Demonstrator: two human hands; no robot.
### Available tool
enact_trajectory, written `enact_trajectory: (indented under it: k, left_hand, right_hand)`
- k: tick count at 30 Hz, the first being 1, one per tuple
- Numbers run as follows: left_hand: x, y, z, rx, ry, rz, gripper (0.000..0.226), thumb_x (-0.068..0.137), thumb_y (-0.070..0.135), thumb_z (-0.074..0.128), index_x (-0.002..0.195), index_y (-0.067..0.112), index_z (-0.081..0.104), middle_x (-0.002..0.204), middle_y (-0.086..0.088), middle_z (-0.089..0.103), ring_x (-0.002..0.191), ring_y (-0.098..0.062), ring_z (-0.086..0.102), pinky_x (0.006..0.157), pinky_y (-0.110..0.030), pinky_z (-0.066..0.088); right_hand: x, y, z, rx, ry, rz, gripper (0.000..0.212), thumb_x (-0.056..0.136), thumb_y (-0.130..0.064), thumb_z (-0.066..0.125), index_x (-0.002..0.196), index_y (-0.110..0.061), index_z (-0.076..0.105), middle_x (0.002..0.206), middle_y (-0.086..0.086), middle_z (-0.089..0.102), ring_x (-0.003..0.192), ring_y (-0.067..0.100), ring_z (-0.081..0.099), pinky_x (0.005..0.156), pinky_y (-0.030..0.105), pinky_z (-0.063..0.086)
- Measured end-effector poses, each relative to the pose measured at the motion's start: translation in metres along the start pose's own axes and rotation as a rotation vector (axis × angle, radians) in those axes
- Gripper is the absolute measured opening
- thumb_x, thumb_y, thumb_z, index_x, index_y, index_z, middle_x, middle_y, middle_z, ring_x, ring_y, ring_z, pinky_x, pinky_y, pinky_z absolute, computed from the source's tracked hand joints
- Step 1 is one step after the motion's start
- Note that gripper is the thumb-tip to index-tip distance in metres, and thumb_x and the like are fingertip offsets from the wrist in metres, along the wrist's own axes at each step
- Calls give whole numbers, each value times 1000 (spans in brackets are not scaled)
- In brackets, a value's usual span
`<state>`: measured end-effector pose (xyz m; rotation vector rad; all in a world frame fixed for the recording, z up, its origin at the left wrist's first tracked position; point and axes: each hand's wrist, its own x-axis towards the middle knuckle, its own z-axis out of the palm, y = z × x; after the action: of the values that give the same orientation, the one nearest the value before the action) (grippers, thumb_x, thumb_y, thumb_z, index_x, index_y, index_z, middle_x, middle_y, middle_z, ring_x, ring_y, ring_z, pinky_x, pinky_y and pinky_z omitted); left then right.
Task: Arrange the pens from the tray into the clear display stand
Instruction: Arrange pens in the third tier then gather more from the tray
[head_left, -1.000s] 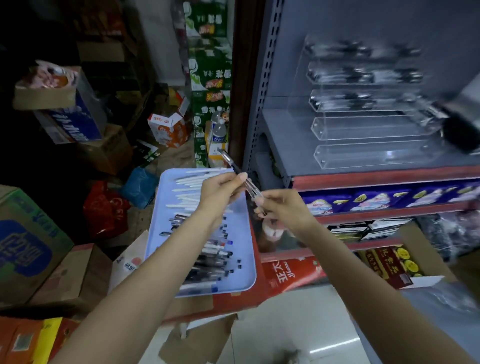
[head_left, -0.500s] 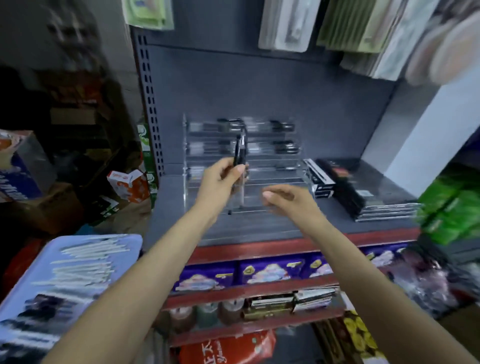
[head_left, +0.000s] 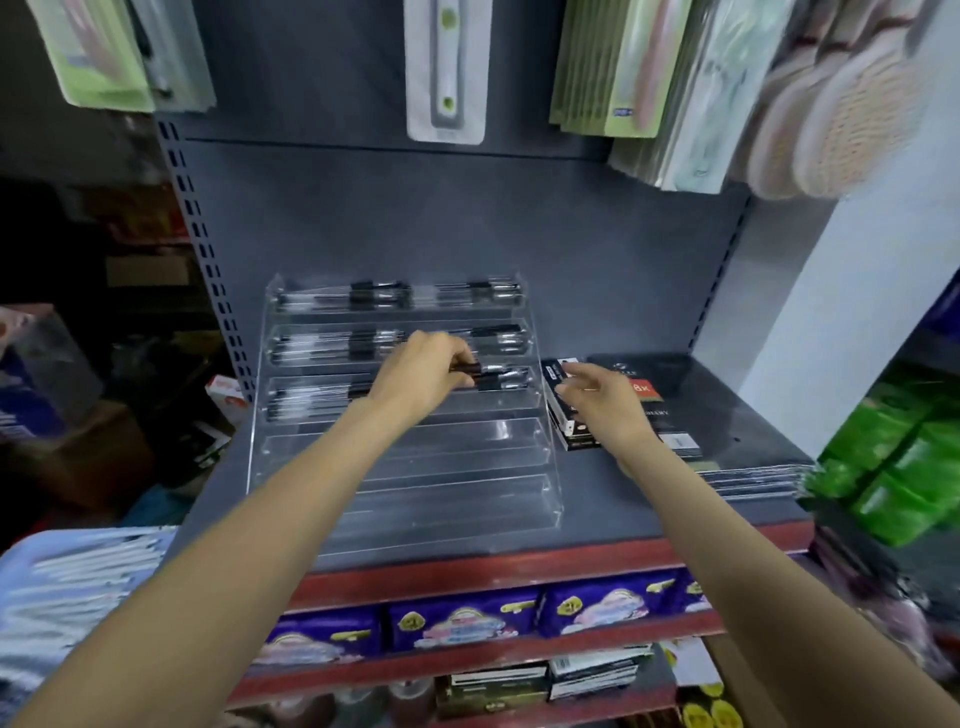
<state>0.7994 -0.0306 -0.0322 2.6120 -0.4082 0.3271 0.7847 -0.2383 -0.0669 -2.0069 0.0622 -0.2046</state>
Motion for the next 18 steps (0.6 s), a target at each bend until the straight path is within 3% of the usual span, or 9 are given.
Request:
enact_trajectory:
  k: [6, 10, 14, 18]
  left_hand:
    - [19, 0, 10, 132, -103, -45, 15, 82, 19, 70, 96, 17, 67, 99, -8, 67, 93, -24, 59, 74, -30, 43]
    - [26, -3, 12, 182, -139, -36, 22, 80, 21, 73, 100, 16, 67, 106, -6, 66, 100, -25, 59, 81, -34, 45]
    - [32, -2, 16, 219, -165, -10, 24, 77, 24, 75, 99, 17, 67, 105, -5, 67, 101, -25, 58, 81, -35, 48]
    - [35, -1, 21, 206, -177, -26, 30, 77, 22, 75, 103, 14, 65, 107, -8, 65, 99, -26, 59, 82, -37, 49]
  right_hand:
    - [11, 4, 8, 48, -92, 21, 44, 91, -12, 57, 133, -10, 48, 106, 1, 62, 93, 15, 57, 84, 33, 51]
    - [13, 7, 11, 75, -99, 36, 45, 92, -12, 57, 135, -11, 46, 101, -3, 62, 104, 17, 57, 85, 31, 50]
    - [14, 7, 14, 81, -96, 46, 44, 91, -12, 57, 134, -11, 47, 88, -12, 61, 101, 16, 57, 85, 31, 51]
    - [13, 6, 14, 92, -97, 44, 40, 91, -7, 56, 131, -10, 51, 97, -5, 64, 97, 15, 57, 82, 28, 51]
